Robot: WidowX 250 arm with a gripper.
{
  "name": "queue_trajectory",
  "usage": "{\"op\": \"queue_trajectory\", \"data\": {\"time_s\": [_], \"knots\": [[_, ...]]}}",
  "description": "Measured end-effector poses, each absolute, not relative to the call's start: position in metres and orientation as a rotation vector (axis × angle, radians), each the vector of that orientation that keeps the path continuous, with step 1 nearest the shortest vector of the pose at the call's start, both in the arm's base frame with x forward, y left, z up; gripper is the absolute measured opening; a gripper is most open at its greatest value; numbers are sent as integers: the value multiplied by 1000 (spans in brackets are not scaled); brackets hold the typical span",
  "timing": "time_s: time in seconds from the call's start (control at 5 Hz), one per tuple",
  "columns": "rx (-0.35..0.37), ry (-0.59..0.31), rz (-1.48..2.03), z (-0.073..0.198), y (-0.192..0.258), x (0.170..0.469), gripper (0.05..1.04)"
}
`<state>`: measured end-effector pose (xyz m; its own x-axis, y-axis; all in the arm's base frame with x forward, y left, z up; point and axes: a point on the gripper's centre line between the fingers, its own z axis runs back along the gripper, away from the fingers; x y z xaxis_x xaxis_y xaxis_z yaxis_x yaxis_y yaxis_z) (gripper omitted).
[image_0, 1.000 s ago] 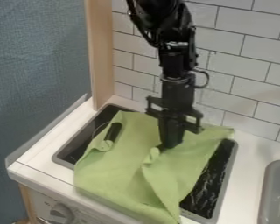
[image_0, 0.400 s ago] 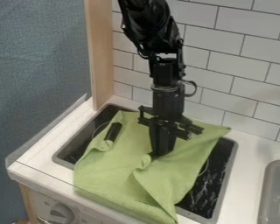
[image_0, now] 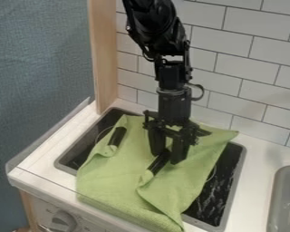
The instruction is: Fold the cloth on the right side
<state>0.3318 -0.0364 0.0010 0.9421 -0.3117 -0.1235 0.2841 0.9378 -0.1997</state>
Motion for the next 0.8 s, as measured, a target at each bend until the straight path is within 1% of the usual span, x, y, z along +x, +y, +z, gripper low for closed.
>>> {"op": "queue_trajectory", "data": {"time_s": [0.2, 0.4, 0.6, 0.8], "knots": [[-180, 160, -308, 2, -36, 331, 1014], [-165, 159, -318, 11, -34, 330, 1009], [-119, 111, -326, 44, -28, 336, 999], [-69, 68, -339, 72, -22, 336, 999]]}}
